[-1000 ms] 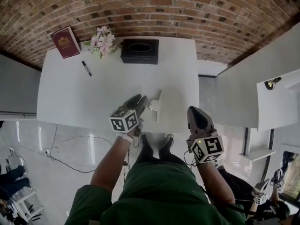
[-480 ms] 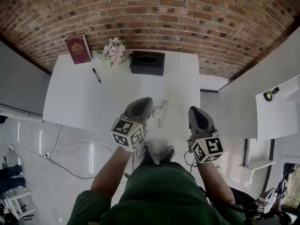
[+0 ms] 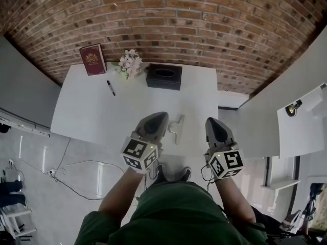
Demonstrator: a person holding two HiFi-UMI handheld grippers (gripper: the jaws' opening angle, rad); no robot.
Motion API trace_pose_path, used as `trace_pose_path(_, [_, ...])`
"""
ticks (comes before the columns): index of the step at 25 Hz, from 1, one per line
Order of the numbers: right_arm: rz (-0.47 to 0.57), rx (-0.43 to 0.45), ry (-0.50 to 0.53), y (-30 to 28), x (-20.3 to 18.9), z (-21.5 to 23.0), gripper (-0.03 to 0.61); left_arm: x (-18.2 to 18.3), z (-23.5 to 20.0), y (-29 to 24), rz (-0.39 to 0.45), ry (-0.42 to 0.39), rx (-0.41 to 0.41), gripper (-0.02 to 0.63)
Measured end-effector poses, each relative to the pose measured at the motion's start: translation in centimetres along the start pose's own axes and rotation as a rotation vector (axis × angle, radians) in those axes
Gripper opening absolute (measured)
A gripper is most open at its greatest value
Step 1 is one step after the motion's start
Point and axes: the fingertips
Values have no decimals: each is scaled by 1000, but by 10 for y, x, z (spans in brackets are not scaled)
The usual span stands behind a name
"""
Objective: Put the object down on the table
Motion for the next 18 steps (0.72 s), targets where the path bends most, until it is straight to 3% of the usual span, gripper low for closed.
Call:
trace_pose_path(8, [42, 11, 39, 10, 13, -12, 2, 4, 12, 13, 8, -82, 17, 12])
trace_pose_path(18, [53, 17, 78, 9, 26, -21, 2, 6, 9, 17, 15, -96, 27, 12])
Point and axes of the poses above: the fingertips, and each gripper's own axes: y backward along the fingers, z to its right, x out of its top, and after that the axes turned 10 degrees about -z, right-handed
